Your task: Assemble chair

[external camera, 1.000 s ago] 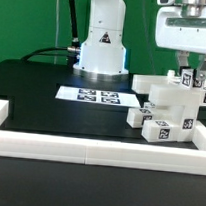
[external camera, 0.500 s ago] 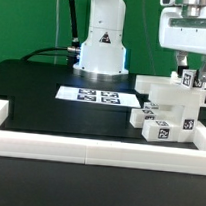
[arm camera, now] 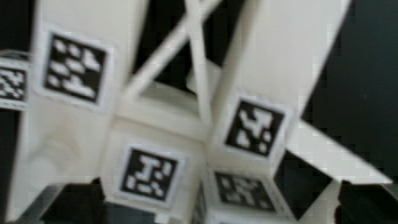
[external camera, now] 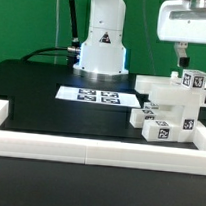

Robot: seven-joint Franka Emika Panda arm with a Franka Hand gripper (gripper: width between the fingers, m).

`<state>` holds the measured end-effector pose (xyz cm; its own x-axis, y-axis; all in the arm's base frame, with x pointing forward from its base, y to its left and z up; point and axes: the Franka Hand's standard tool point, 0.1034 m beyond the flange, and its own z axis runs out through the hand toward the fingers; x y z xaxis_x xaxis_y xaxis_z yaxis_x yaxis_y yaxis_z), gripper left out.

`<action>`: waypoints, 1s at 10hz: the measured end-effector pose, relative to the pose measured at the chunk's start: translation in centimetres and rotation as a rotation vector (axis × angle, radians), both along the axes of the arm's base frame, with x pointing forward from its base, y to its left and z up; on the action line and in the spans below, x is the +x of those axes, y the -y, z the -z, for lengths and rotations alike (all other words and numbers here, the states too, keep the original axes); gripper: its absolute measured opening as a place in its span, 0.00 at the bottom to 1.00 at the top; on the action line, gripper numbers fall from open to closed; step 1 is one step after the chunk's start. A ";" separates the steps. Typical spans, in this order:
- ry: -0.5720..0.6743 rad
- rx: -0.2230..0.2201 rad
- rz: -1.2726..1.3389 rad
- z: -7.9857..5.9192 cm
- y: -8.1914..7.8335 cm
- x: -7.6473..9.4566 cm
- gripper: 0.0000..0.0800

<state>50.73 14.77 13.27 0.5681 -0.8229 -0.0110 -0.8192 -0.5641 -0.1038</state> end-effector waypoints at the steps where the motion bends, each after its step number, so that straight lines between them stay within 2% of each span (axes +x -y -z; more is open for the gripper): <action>1: -0.007 0.001 -0.003 0.1 0.1 -0.6 0.81; 7: -0.009 -0.003 -0.004 0.3 0.2 -0.5 0.81; 9: 0.017 0.003 -0.145 -0.2 0.3 -1.3 0.81; 10: 0.031 0.019 -0.135 -0.2 0.5 -2.1 0.81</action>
Offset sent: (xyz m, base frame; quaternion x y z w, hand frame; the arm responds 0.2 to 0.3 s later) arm 0.0000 0.0000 0.0000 0.0000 0.0000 0.0000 1.0000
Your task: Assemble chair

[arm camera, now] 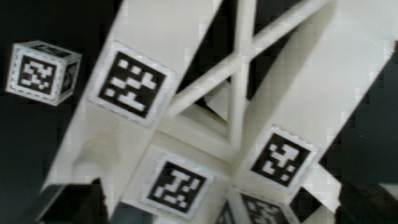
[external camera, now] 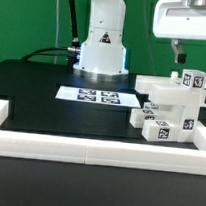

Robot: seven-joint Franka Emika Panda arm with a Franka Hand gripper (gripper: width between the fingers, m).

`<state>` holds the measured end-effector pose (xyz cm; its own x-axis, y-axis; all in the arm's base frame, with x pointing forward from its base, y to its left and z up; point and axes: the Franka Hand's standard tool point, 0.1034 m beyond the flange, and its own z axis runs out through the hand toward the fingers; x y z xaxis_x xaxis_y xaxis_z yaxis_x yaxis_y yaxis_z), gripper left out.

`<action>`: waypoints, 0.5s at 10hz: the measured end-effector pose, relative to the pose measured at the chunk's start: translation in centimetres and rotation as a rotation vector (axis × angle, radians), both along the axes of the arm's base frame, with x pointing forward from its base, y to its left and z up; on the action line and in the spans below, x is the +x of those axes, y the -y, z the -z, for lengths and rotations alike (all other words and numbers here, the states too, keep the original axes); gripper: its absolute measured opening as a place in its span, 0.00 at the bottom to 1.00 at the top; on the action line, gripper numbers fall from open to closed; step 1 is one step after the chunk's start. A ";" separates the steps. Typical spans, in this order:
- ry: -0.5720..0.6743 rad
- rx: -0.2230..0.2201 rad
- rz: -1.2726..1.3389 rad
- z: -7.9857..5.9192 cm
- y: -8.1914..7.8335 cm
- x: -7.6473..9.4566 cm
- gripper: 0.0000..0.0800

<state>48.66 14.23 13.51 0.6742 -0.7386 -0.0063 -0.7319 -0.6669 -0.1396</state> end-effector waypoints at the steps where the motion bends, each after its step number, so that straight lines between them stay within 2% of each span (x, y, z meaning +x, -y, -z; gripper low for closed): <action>1: -0.007 0.006 0.026 0.0 -0.1 -0.6 0.81; 3: -0.002 -0.001 -0.028 0.1 0.0 -0.5 0.81; 5: 0.014 -0.020 -0.195 0.0 0.0 -0.5 0.81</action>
Offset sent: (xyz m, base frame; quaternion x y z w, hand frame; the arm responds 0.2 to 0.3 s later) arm 0.0000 0.0000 0.0000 0.0000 0.0000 -0.1296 0.9916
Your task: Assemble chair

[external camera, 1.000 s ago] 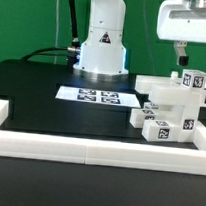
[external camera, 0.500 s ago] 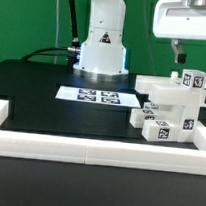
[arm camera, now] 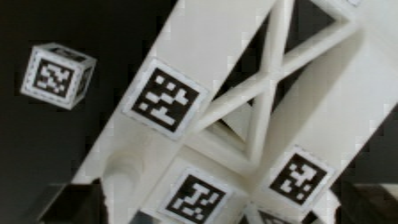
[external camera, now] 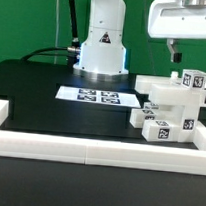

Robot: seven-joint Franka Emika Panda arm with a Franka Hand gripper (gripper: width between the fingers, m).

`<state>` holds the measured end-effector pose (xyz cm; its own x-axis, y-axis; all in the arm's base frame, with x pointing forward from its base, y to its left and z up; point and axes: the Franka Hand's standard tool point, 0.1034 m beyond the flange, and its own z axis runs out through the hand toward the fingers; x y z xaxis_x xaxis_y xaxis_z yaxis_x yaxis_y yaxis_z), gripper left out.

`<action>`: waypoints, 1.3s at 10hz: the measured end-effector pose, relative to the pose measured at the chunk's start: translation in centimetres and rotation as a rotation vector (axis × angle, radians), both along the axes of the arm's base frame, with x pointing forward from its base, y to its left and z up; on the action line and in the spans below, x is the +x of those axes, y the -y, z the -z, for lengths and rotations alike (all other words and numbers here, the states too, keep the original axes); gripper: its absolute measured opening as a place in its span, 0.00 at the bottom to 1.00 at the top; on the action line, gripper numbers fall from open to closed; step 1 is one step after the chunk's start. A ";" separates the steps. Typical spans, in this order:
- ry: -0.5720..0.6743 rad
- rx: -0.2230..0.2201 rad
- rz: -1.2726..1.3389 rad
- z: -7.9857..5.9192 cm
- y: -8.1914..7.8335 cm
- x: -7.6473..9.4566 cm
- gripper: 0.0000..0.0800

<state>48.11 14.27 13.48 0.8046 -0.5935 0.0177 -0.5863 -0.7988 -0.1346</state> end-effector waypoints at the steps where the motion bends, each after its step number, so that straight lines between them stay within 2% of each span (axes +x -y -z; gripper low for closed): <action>1: 0.012 -0.019 -0.132 -0.2 0.0 -0.3 0.81; 4: 0.040 -0.054 -0.448 -0.4 0.3 -0.8 0.81; 9: 0.060 -0.081 -0.726 -0.2 0.5 -1.0 0.81; 11: 0.061 -0.093 -0.874 0.5 1.0 -2.1 0.81; 13: 0.045 -0.092 -0.869 1.1 1.6 -3.1 0.81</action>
Offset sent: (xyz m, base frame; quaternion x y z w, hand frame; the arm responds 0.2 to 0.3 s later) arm -0.0146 -0.0047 0.0031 0.0209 -0.0053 -0.2553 0.9666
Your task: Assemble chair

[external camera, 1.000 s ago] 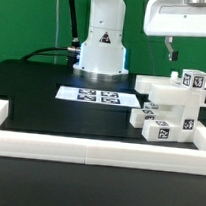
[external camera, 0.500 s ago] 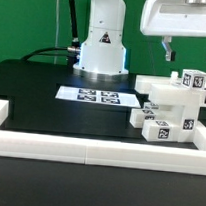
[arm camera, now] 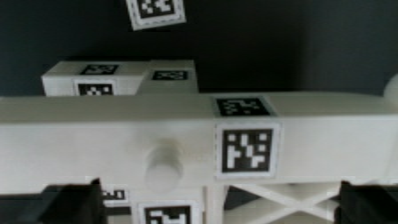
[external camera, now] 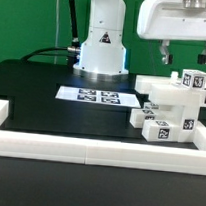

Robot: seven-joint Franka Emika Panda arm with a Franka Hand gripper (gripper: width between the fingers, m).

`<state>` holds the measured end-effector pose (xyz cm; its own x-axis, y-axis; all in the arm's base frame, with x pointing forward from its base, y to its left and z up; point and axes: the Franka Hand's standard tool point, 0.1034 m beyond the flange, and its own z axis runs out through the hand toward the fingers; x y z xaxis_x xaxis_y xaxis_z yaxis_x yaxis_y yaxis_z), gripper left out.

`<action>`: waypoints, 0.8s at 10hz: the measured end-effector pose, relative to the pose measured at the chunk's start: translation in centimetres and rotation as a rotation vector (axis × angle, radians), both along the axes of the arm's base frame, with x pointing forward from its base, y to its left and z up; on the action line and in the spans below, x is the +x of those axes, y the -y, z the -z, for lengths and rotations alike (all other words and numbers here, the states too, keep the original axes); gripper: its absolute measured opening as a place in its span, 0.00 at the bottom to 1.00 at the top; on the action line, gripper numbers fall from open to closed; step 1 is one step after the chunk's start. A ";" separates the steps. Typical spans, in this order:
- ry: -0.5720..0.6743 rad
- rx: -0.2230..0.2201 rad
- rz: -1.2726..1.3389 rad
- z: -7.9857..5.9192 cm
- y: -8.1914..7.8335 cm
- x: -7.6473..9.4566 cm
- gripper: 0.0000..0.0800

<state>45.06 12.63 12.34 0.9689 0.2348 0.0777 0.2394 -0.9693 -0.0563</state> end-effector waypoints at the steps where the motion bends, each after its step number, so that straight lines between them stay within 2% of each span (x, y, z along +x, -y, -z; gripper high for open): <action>1: -0.010 -0.003 0.011 0.4 0.3 -0.5 0.81; 4: -0.017 -0.011 -0.003 1.3 1.1 -1.5 0.81; 8: -0.020 -0.012 -0.005 1.3 1.3 -1.4 0.81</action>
Offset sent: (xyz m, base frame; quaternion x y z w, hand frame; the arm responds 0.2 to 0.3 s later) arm -0.0119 -0.0122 -0.0167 0.0271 0.0216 -0.0423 0.9985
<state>43.66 11.38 11.09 0.9690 0.2406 0.0559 0.2434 -0.9687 -0.0494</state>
